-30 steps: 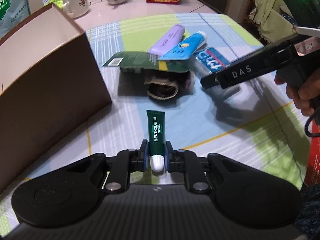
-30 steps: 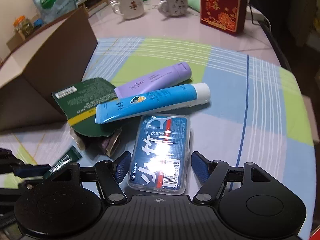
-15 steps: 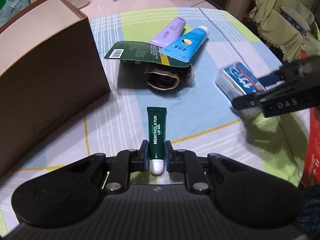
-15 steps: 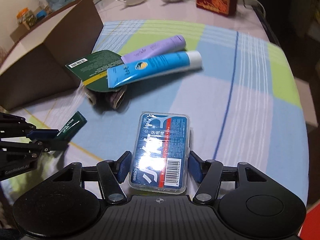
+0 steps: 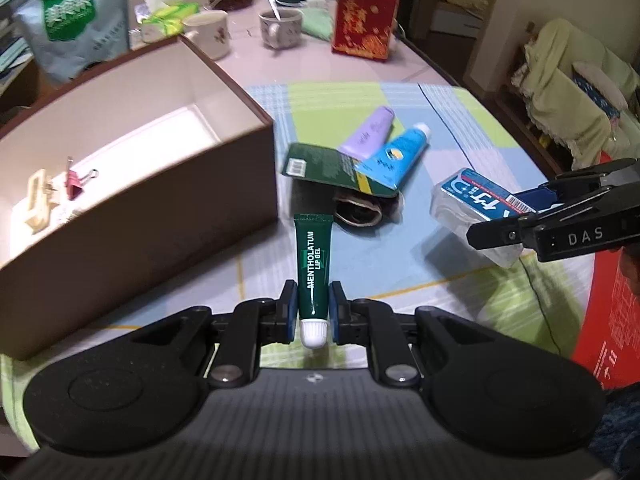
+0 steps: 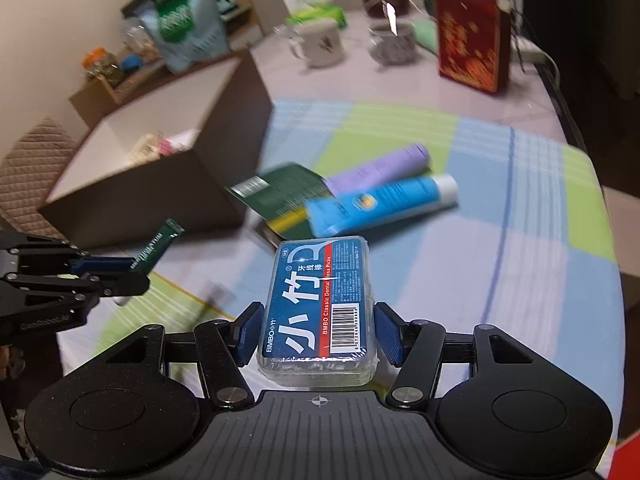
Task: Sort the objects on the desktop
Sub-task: 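Carry the lip gel tube and toothpick box over the box with both tools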
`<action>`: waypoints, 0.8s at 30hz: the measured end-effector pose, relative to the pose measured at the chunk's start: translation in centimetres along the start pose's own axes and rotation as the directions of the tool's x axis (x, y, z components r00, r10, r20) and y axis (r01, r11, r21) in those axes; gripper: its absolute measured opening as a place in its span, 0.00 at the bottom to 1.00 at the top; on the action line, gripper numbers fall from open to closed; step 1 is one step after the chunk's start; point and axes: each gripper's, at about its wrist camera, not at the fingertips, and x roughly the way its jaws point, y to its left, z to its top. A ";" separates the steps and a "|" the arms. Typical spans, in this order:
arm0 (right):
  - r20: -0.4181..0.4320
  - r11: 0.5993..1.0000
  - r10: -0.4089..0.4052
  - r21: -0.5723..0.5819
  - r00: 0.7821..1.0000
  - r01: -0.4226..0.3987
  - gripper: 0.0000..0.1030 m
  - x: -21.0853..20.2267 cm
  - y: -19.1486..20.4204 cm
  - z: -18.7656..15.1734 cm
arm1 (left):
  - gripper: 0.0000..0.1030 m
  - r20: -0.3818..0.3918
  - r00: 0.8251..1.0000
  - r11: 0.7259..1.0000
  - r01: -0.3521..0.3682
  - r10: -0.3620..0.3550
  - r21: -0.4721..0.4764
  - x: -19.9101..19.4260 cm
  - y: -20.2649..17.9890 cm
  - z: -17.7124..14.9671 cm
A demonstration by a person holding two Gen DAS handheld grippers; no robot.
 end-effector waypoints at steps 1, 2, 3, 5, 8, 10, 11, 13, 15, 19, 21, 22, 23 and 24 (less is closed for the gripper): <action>0.011 1.000 0.010 -0.005 1.000 -0.010 0.57 -0.2 0.4 0.3 | 0.12 0.009 1.000 1.000 -0.003 0.004 -0.006 -0.5 0.3 0.1; 0.022 1.000 0.020 -0.010 1.000 -0.020 0.57 -0.5 0.9 0.7 | 0.12 0.018 1.000 1.000 -0.007 0.007 -0.012 -1.1 0.5 0.1; 0.032 0.999 0.029 -0.016 0.999 -0.029 0.57 -0.7 1.3 1.0 | 0.12 0.027 1.000 1.000 -0.010 0.011 -0.019 -1.6 0.8 0.2; 0.051 0.998 0.045 -0.033 0.998 -0.044 0.57 -1.0 2.3 1.7 | 0.12 0.044 0.999 0.999 -0.023 0.024 -0.027 -2.5 1.5 0.3; 0.077 0.996 0.065 -0.064 0.995 -0.060 0.57 -1.3 3.8 2.7 | 0.12 0.069 0.997 0.998 -0.042 0.044 -0.040 -3.8 2.7 0.6; 0.092 0.994 0.078 -0.086 0.993 -0.070 0.57 -1.3 4.8 3.4 | 0.12 0.086 0.995 0.997 -0.054 0.058 -0.048 -4.7 3.4 0.8; 0.099 0.992 0.085 -0.097 0.991 -0.075 0.57 -1.3 5.3 3.7 | 0.12 0.094 0.993 0.997 -0.060 0.065 -0.052 -5.1 3.8 0.8; 0.112 0.990 0.097 -0.115 0.989 -0.084 0.57 -1.2 6.2 4.4 | 0.12 0.108 0.991 0.995 -0.076 0.082 -0.064 -5.8 4.7 1.0; 0.123 0.987 0.111 -0.129 0.986 -0.095 0.57 -0.9 7.2 5.2 | 0.12 0.120 0.988 0.993 -0.090 0.099 -0.078 -6.3 5.7 1.2; 0.144 0.981 0.135 -0.156 0.980 -0.112 0.57 -0.2 9.1 6.9 | 0.12 0.146 0.981 0.987 -0.116 0.131 -0.109 -7.5 7.8 1.5; 0.155 0.978 0.147 -0.171 0.977 -0.120 0.57 0.2 10.1 7.7 | 0.12 0.153 0.977 0.985 -0.133 0.150 -0.114 -8.0 8.9 1.8; 0.159 0.976 0.153 -0.178 0.975 -0.124 0.57 0.5 10.6 8.1 | 0.12 0.156 0.975 0.983 -0.142 0.159 -0.115 -8.2 9.4 1.9; 0.162 0.975 0.159 -0.182 0.974 -0.129 0.57 0.7 11.2 8.5 | 0.12 0.160 0.973 0.982 -0.150 0.167 -0.116 -8.4 10.0 2.0; 0.165 0.973 0.165 -0.186 0.973 -0.133 0.57 1.1 11.7 9.0 | 0.12 0.164 0.971 0.981 -0.155 0.173 -0.118 -8.5 10.5 2.1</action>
